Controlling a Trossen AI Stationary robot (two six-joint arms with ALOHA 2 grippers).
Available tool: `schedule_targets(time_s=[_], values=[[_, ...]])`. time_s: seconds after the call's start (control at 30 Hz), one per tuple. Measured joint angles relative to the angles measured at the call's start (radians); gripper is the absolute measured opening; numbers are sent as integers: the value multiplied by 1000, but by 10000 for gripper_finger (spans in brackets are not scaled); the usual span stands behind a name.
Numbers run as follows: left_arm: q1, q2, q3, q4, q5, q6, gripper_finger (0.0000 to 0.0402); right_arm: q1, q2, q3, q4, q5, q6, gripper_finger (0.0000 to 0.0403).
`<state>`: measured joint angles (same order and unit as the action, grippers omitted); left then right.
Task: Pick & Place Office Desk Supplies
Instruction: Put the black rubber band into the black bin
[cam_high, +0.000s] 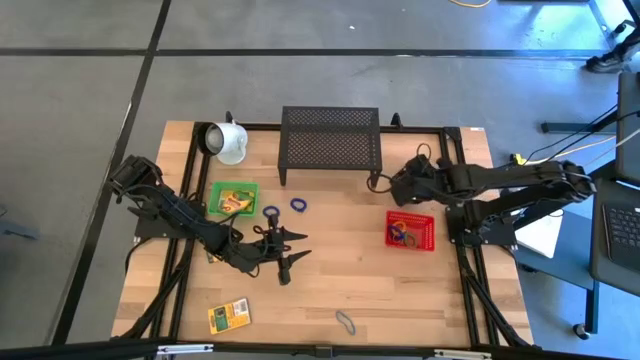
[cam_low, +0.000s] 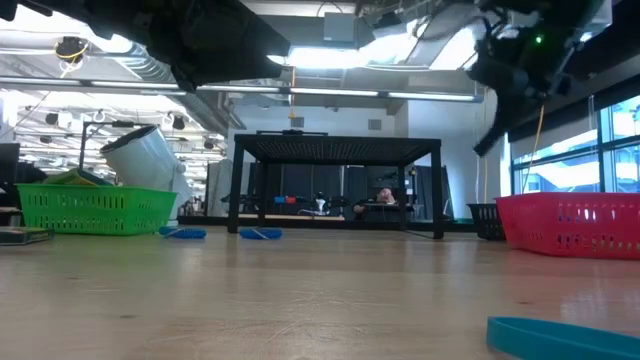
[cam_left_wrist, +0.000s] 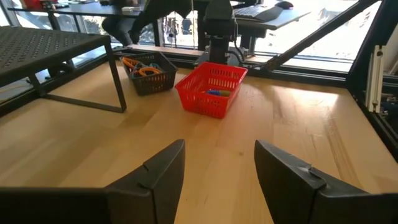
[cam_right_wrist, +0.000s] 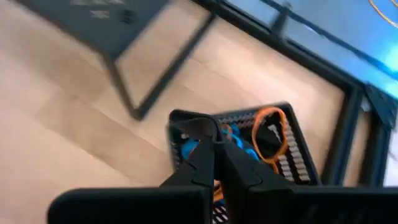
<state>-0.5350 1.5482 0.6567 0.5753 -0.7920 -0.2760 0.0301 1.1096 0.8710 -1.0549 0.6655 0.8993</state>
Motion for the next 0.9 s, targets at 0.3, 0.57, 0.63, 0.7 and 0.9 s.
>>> schedule_targets(time_s=[0.3, 0.57, 0.63, 0.7, 0.9], values=[[-1, 0, 0, -4, 1, -3, 191, -60, 35, -124, 19, -57, 92, 11], [0, 0, 0, -4, 1, -1, 191, -88, 46, -198, 97, -106, 92, 13], [0, 0, 0, -4, 1, -1, 191, -93, 46, -198, 102, -106, 99, 23], [0, 0, 0, -4, 1, 0, 191, -99, 46, -198, 102, -106, 113, 41], [0, 0, 0, -4, 1, 0, 191, -118, 46, -198, 102, -106, 114, 113]])
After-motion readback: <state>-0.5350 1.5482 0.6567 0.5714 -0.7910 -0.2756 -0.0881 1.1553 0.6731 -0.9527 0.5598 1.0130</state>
